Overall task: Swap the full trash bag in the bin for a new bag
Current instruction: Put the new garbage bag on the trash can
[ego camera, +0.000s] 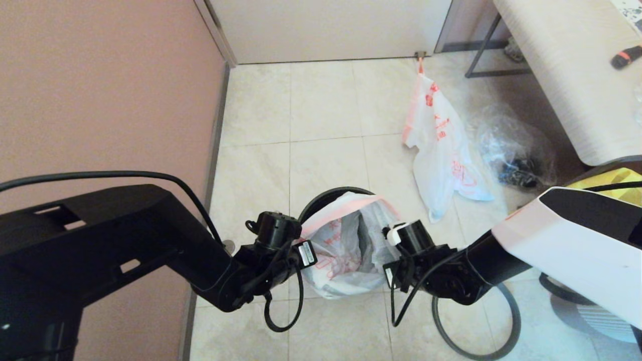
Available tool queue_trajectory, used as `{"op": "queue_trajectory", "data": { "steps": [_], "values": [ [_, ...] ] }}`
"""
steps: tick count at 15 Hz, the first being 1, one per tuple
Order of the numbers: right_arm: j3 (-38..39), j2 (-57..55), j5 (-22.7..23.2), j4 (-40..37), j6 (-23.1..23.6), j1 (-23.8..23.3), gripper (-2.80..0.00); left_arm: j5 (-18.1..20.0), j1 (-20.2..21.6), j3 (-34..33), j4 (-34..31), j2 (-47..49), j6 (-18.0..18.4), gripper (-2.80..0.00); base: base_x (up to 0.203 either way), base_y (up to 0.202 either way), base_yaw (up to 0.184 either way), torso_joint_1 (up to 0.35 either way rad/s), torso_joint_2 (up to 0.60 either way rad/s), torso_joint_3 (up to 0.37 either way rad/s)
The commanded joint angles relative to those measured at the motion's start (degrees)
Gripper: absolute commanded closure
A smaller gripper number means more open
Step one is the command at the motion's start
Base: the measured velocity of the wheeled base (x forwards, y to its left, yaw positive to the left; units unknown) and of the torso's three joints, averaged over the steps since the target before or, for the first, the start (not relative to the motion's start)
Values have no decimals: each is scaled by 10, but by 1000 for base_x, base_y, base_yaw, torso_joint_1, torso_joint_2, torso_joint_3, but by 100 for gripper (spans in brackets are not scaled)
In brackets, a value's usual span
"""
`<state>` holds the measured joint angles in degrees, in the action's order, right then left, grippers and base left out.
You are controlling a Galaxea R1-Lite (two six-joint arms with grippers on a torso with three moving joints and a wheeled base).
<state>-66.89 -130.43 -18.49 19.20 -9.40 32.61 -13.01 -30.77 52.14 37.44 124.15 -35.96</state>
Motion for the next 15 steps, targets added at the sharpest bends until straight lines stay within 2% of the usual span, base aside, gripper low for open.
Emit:
{"op": "queue_trajectory", "data": {
  "steps": [1, 4, 15],
  "values": [
    [-6, 13, 2, 0, -3, -15, 0, -2, 2, 0, 3, 1, -2, 0, 0, 0, 0, 0, 0, 0],
    [-12, 26, 3, 43, -3, -31, 0, 0, 0, -1, 2, 0, -2, 0, 0, 0, 0, 0, 0, 0],
    [-64, 28, 2, 44, -3, -39, 0, 37, -21, -13, -3, -2, 0, 0, 0, 0, 0, 0, 0, 0]
  ]
}}
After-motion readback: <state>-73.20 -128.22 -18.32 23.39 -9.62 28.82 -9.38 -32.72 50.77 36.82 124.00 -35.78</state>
